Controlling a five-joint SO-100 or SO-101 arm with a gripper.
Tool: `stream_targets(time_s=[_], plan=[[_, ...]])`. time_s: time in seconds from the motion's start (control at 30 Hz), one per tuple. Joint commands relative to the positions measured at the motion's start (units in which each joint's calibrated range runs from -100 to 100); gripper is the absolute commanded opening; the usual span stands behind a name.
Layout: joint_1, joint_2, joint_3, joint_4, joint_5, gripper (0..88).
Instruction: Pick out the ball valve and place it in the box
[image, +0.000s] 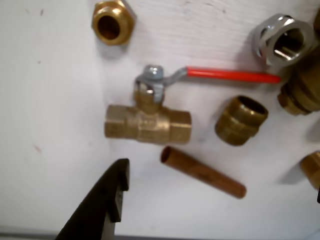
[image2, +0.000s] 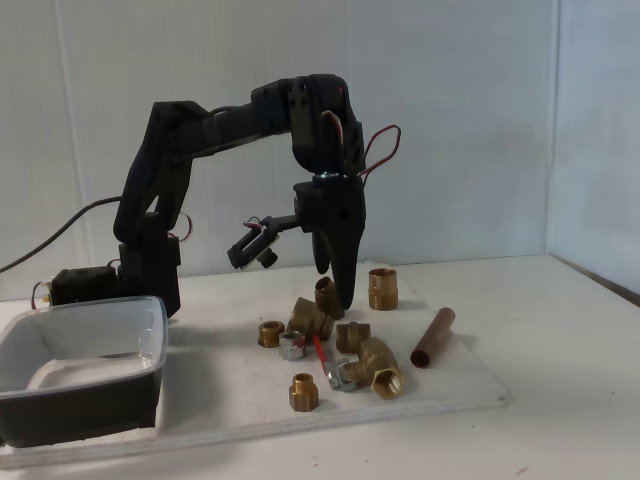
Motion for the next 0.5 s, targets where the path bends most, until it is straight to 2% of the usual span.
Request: stream_targets(time_s=[0.0, 0.17, 0.3, 0.47], plan=[[0.0, 0.0, 0.3, 0.2, 0.3, 39.9], [-0.5, 0.6, 0.3, -1.4, 0.3, 39.9], [-0.8, 2.2, 1.6, -8.5, 0.1, 39.9], [-0.8, 5.8, 1.5, -16.9, -3.1, 39.9]])
